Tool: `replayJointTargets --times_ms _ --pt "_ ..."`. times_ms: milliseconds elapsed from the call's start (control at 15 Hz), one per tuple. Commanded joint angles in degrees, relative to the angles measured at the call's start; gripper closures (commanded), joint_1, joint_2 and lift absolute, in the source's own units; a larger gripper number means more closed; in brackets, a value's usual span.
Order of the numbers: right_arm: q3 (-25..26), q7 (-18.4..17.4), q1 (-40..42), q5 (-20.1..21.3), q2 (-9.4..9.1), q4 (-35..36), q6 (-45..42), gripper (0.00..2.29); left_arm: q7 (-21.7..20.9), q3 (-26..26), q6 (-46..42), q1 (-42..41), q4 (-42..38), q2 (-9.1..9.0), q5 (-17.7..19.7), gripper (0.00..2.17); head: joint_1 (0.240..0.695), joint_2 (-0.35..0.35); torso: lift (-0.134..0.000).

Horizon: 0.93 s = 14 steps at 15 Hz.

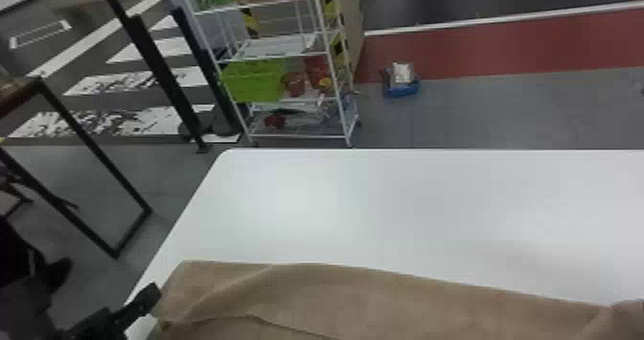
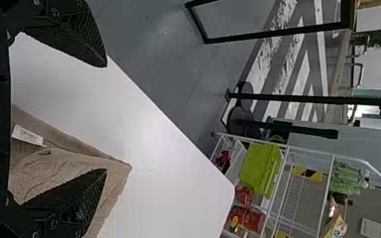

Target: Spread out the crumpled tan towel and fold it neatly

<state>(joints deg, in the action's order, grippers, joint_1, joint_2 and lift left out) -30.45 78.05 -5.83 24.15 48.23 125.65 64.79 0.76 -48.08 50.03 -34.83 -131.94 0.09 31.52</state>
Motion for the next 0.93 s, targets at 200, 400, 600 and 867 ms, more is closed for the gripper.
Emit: replayJointTargets --times_ms 200,400,600,867 --pt "-0.7 0.3 -0.8 -0.3 -0.41 -0.9 -0.7 1.19 1.4 0.4 8.1 -0.1 -2.1 -0.24 -1.0 0.21 0.695 0.35 -0.122" --pt "-0.8 0.3 -0.4 0.0 -0.5 -0.9 -1.0 1.19 1.4 -0.9 10.0 -0.1 -4.3 -0.24 0.1 0.21 0.695 0.35 -0.122" --pt "-0.9 0.3 -0.4 0.1 -0.59 -0.9 -1.2 1.19 0.7 -0.8 10.6 -0.1 -3.9 -0.24 1.0 0.21 0.695 0.35 -0.122" --pt "-1.1 0.3 -0.6 0.3 -0.59 -0.8 -1.2 1.19 -1.1 -1.1 12.2 -0.1 -3.5 -0.24 4.0 0.6 0.695 0.35 -0.122"
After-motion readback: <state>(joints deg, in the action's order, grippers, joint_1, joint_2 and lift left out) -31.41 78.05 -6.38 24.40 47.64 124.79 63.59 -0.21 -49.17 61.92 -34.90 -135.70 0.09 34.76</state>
